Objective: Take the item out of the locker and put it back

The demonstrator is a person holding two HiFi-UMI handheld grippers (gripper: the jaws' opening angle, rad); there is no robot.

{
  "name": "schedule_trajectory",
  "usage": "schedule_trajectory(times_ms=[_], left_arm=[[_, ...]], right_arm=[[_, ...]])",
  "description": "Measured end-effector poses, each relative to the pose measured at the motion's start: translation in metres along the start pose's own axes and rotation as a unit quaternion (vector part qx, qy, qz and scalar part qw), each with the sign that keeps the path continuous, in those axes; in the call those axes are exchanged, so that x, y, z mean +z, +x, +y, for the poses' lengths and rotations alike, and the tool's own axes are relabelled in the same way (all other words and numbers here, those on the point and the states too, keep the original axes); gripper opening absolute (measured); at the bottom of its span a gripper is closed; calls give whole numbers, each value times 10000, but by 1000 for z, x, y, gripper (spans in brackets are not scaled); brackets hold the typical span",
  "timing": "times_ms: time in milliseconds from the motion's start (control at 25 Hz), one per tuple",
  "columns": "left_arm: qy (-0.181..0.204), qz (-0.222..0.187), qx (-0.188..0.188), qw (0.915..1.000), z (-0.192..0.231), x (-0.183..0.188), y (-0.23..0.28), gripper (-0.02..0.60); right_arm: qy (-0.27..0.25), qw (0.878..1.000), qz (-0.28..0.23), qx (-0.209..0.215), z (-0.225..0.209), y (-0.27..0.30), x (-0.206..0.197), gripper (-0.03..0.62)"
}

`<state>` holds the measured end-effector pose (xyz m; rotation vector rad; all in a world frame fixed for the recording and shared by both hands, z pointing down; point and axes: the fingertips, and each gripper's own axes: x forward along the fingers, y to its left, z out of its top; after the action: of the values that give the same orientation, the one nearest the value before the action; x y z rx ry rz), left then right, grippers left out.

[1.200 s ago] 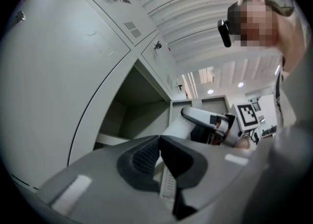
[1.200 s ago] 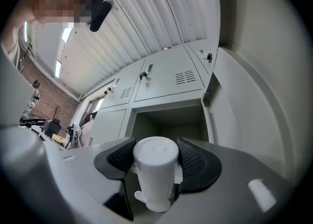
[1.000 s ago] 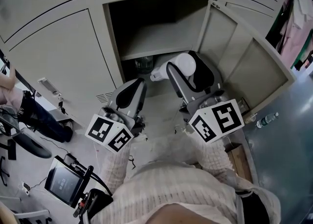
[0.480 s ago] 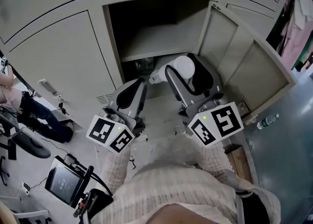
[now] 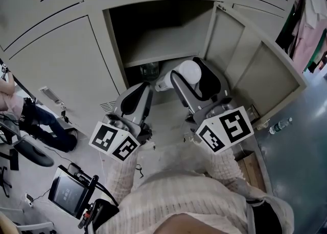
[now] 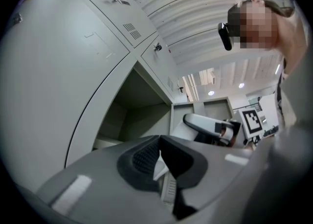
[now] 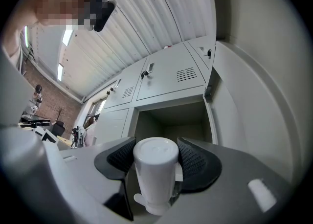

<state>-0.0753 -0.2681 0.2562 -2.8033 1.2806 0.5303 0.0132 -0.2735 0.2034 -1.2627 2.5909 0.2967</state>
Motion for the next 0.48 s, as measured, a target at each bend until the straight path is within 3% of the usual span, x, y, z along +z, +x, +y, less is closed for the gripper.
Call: schedule_trajectory(times_ms=[480], left_arm=[[6, 7, 10, 10000, 0, -3, -2, 5]], right_arm=[[-368, 9962, -783, 76, 5, 6, 58, 267]])
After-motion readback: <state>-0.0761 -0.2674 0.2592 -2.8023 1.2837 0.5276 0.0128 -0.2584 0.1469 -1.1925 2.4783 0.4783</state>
